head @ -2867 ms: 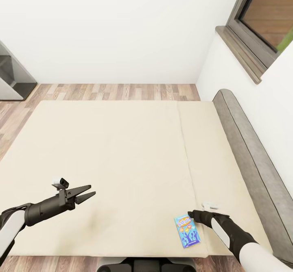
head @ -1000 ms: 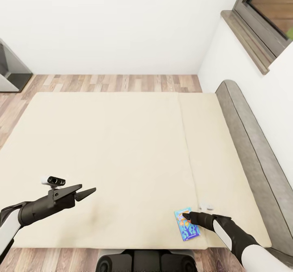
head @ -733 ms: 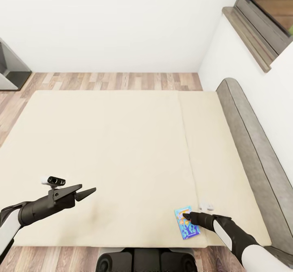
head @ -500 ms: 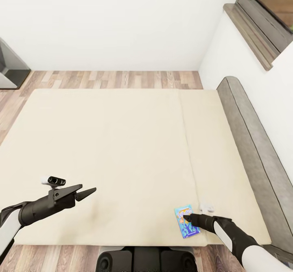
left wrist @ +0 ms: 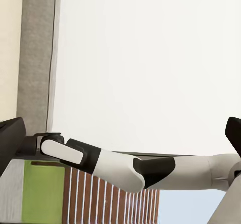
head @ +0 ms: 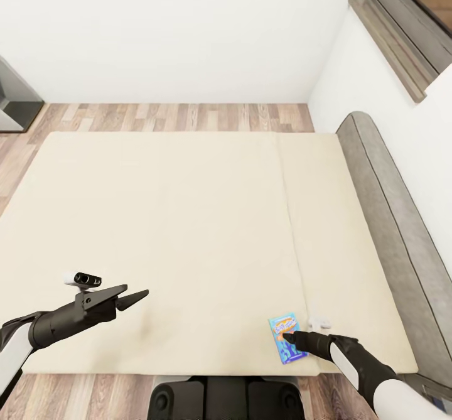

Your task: Put all the toys in the child's room - the three board games (two on the bed and one on the table), the two jigsaw puzzles on the table, and the tennis ball on the table - inside the toy box on the table in the child's room.

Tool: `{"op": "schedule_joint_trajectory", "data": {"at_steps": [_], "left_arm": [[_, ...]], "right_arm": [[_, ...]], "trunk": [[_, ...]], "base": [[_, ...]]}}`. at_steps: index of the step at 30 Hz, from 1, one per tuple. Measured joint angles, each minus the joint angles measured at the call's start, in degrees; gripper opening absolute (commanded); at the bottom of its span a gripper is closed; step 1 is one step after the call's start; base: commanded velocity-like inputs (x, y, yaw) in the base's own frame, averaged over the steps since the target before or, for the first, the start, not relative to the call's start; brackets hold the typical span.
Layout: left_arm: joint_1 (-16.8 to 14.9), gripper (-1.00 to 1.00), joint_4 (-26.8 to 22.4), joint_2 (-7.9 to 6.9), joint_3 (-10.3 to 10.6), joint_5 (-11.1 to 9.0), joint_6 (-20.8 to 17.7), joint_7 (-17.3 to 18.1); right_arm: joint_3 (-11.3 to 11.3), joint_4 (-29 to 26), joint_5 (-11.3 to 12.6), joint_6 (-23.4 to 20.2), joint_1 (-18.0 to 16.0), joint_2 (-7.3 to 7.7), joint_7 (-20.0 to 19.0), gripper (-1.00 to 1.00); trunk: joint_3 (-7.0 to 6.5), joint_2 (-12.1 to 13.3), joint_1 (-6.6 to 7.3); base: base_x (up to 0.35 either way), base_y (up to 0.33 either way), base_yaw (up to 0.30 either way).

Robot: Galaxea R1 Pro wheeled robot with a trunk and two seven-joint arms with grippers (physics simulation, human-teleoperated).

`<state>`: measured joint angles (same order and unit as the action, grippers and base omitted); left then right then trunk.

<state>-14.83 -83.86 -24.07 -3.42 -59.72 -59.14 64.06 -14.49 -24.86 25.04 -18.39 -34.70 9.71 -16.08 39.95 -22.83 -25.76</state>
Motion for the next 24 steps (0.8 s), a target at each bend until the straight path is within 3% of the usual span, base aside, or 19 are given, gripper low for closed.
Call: {"op": "schedule_joint_trajectory", "data": {"at_steps": [24], "left_arm": [[0.0,1.00,0.0,0.00,0.1,0.0,0.1,-0.1]], "right_arm": [[-0.2,-0.2,-0.2,0.2,0.0,-0.28,-1.5,1.00]], "trunk": [[1.46,0.0,0.00]], "base": [[0.000,0.000,0.000]]}}
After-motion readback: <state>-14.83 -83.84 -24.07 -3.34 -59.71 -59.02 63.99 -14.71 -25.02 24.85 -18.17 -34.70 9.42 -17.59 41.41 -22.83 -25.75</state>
